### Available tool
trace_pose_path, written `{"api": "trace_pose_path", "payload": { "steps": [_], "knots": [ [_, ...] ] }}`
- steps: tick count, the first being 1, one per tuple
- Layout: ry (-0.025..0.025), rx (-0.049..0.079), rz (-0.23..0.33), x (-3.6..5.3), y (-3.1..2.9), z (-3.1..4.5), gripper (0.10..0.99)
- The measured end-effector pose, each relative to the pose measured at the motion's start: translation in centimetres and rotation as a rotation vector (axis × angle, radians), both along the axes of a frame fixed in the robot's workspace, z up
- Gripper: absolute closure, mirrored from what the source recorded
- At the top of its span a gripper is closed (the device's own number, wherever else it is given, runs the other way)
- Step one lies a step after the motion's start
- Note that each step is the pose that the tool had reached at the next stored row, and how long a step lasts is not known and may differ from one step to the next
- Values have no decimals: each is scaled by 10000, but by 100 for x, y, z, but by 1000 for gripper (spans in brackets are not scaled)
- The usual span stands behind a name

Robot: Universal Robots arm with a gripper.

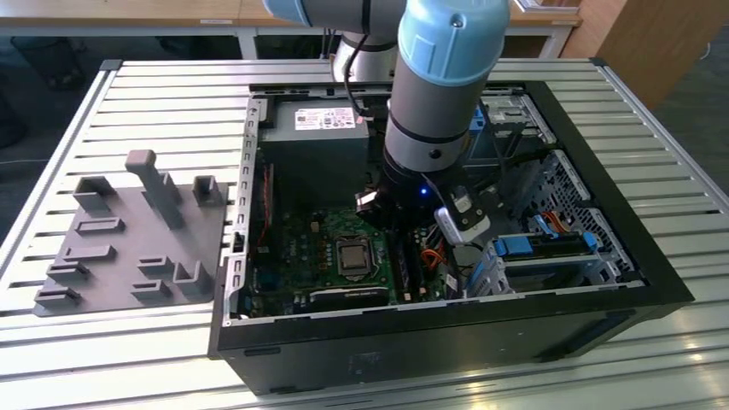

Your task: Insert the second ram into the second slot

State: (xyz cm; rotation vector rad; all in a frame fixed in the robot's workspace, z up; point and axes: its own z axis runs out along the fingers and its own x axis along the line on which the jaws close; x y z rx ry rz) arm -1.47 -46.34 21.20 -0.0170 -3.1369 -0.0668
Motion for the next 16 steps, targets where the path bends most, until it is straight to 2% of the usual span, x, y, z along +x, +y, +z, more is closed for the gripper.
{"api": "trace_pose_path", "payload": {
  "steps": [12,16],
  "knots": [
    [0,61,-2,0,3,3,949],
    [0,62,-1,0,3,-22,949]
  ]
}}
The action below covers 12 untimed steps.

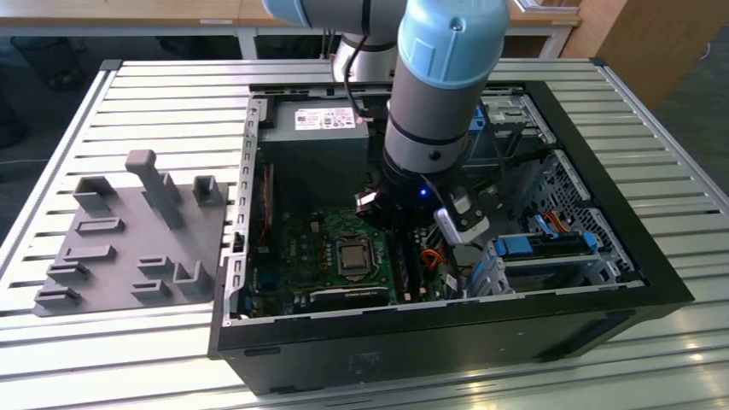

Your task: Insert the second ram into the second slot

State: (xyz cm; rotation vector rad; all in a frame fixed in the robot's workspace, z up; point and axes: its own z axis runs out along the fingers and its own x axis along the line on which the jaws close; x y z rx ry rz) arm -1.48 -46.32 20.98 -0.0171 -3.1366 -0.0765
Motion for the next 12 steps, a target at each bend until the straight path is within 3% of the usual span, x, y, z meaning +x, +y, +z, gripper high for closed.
{"api": "trace_pose_path", "payload": {
  "steps": [12],
  "knots": [
    [2,3,0,0,1,-14,937]
  ]
}}
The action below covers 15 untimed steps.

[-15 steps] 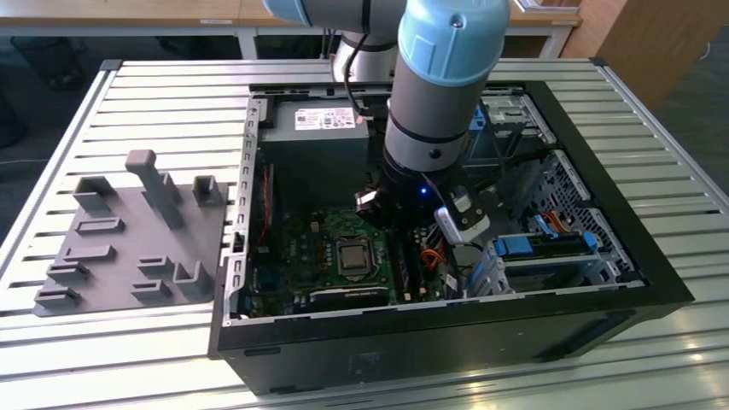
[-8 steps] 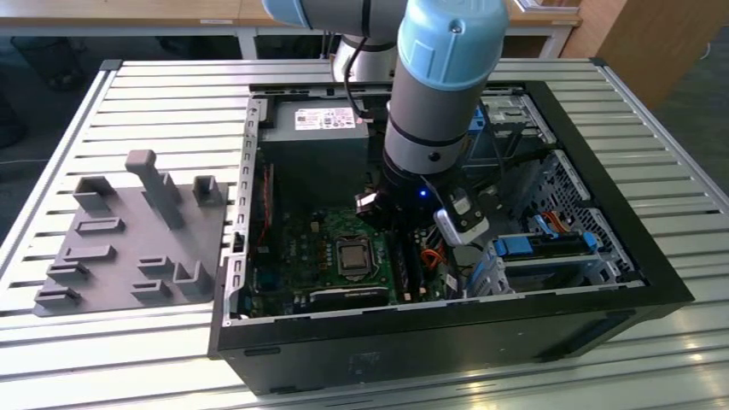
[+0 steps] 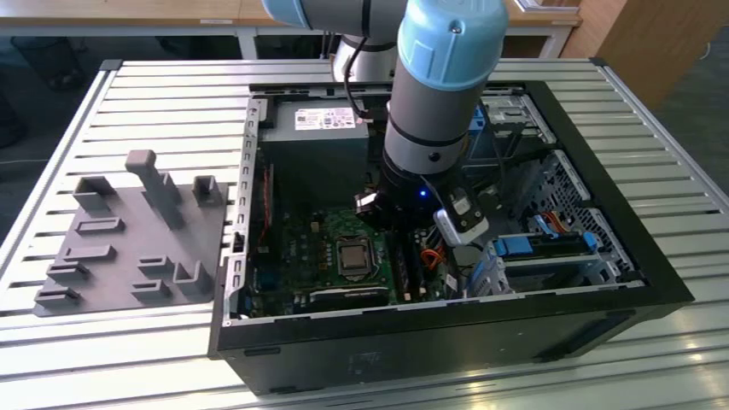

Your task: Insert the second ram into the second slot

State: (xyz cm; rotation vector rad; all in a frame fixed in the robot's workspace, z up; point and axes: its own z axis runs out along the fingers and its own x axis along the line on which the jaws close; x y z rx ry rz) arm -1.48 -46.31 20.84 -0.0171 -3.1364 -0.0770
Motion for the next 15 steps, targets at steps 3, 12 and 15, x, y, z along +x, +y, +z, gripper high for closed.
{"api": "trace_pose_path", "payload": {
  "steps": [3,12,15],
  "knots": [
    [0,-2,0,0,0,3,878],
    [1,-3,0,0,-1,162,878],
    [1,-4,0,0,-1,219,878]
  ]
}}
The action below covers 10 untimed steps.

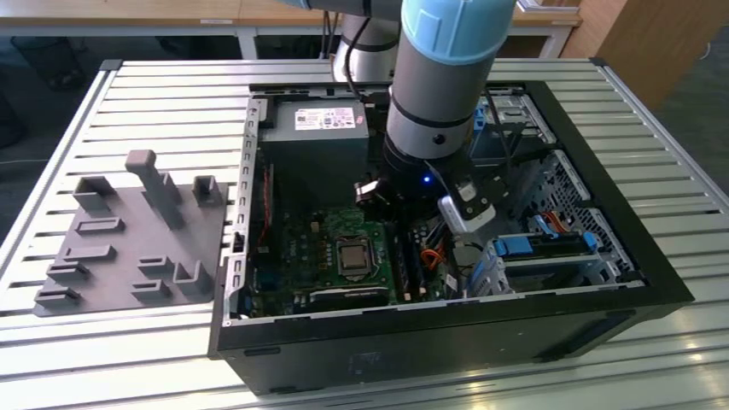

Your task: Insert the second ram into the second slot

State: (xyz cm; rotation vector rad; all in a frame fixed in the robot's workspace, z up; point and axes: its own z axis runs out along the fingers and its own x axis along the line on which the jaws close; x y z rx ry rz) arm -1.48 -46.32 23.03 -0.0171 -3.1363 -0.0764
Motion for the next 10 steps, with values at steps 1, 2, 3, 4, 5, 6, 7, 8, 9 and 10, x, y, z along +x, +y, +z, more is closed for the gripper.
{"api": "trace_pose_path", "payload": {
  "steps": [1,2,3,4,5,6,7,8,9,10],
  "knots": [
    [-1,2,0,0,0,1,890],
    [-1,2,0,0,0,1,890],
    [-1,3,0,0,1,1,957],
    [-1,3,0,0,1,1,957],
    [0,1,0,0,0,0,980],
    [-1,3,0,0,1,-9,980],
    [-1,3,0,0,1,-25,980],
    [-2,4,0,0,0,-42,980],
    [-2,6,0,0,1,-57,980],
    [-2,8,0,0,0,-68,980]
  ]
}}
